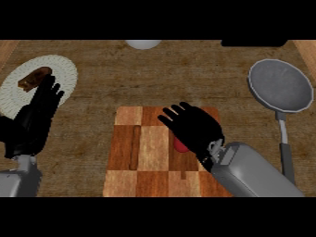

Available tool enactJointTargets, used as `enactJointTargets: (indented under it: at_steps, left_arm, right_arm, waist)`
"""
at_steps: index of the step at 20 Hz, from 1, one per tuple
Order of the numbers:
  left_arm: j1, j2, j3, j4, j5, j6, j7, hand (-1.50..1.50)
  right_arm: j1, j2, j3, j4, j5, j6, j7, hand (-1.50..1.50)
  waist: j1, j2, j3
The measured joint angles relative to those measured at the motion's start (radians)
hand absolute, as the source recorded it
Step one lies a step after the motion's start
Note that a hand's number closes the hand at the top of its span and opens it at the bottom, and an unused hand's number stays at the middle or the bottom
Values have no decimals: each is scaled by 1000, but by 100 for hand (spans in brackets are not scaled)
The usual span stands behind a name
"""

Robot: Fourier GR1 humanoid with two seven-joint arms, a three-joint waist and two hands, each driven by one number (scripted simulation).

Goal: Pick the tomato from the cutting board and place it in the pan

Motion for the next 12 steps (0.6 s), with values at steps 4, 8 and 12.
enactJointTargets:
  at_steps: [4, 8, 12]
  left_arm:
    - [-18, -11, 9, 17, -3, -15, -6, 0]
    - [-27, -21, 17, 35, -14, -22, -13, 0]
    - [-9, -30, 18, 5, -20, -25, -3, 0]
  right_arm:
    - [-1, 17, -27, 63, 44, -30, -53, -150]
    - [-11, 69, -32, 142, 93, -46, -80, -150]
    - [-7, 88, -39, 236, 145, -102, -131, -150]
  waist:
    - [-1, 0, 0]
    - [0, 0, 0]
    - [1, 1, 0]
